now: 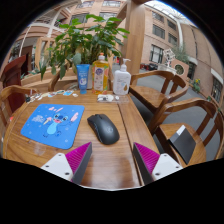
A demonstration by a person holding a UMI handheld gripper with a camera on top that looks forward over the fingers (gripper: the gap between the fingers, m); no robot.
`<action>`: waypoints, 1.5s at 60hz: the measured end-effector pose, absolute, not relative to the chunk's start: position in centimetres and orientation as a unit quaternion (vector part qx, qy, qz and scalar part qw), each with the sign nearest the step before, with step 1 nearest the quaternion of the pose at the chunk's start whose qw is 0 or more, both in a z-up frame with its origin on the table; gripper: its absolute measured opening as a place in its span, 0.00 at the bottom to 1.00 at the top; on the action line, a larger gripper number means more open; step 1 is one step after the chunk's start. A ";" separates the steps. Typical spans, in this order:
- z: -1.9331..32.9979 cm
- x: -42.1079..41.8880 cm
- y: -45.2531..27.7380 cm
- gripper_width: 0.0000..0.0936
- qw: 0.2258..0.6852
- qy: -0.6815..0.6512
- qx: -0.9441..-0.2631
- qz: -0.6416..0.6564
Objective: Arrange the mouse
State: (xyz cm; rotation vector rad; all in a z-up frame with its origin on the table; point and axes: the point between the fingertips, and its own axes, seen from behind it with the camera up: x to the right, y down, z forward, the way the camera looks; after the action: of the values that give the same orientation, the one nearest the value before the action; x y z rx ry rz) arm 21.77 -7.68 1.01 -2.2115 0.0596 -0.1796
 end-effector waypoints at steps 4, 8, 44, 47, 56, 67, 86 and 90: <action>0.6 22.0 -5.5 0.91 0.445 0.020 -0.892 -0.073; 0.4 22.1 -3.7 0.91 0.447 0.016 -0.891 -0.075; -0.9 21.5 4.4 0.41 0.441 0.030 -0.894 -0.069; -0.8 21.6 4.3 0.41 0.444 0.033 -0.892 -0.078; 1.8 21.5 4.2 0.40 0.463 0.036 -0.881 -0.092; 15.8 20.7 5.0 0.40 0.564 0.066 -0.819 -0.087; 18.0 6.7 6.1 0.40 0.575 -0.005 -0.818 -0.012; 12.6 3.8 6.0 0.40 0.530 -0.018 -0.847 0.006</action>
State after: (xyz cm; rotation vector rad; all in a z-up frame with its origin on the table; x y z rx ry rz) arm 3.76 5.95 12.58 -2.0227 -0.0419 0.0141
